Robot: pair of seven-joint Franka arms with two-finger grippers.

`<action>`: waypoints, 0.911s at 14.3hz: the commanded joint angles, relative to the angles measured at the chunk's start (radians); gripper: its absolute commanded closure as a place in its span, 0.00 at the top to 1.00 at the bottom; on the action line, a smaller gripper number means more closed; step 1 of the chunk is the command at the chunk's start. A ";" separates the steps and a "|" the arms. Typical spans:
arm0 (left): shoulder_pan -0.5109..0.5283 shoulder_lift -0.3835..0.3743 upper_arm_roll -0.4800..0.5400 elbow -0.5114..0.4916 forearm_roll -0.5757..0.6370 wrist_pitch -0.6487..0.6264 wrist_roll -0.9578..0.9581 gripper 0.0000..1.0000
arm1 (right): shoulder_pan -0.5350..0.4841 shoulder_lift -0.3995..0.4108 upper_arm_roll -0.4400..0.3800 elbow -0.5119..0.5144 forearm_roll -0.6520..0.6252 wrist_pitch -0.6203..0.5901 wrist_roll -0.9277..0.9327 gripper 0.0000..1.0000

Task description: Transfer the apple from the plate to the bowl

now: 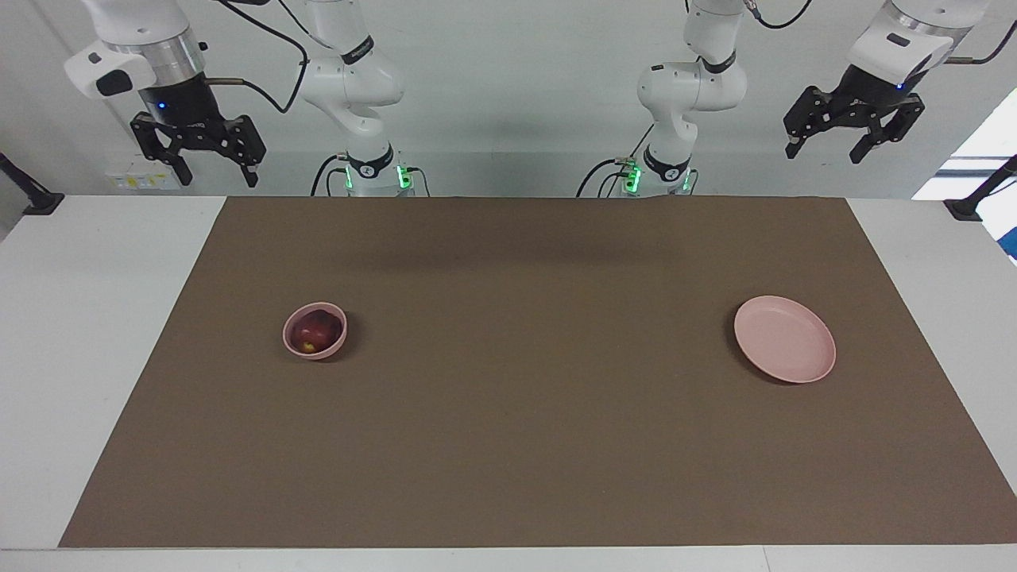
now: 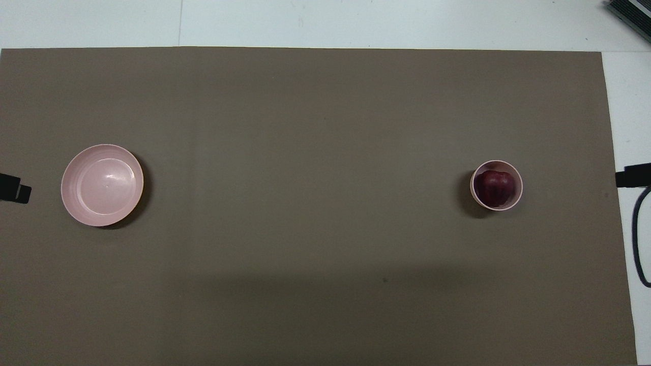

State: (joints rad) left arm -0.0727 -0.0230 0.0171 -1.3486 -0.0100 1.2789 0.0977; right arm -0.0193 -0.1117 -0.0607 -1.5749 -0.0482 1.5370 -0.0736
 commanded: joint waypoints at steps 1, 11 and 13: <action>-0.006 -0.026 0.004 -0.032 0.016 0.007 -0.003 1.00 | 0.004 -0.020 0.013 -0.019 0.014 -0.031 0.021 1.00; -0.006 -0.026 0.004 -0.032 0.016 0.005 -0.003 1.00 | 0.005 -0.049 0.025 -0.048 0.022 -0.104 -0.023 1.00; -0.006 -0.026 0.004 -0.032 0.016 0.005 -0.003 1.00 | 0.005 -0.040 0.025 -0.033 0.030 -0.110 -0.055 1.00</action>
State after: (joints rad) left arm -0.0727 -0.0231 0.0171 -1.3494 -0.0101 1.2789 0.0977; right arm -0.0062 -0.1378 -0.0394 -1.6031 -0.0448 1.4408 -0.0914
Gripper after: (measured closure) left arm 0.000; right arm 0.000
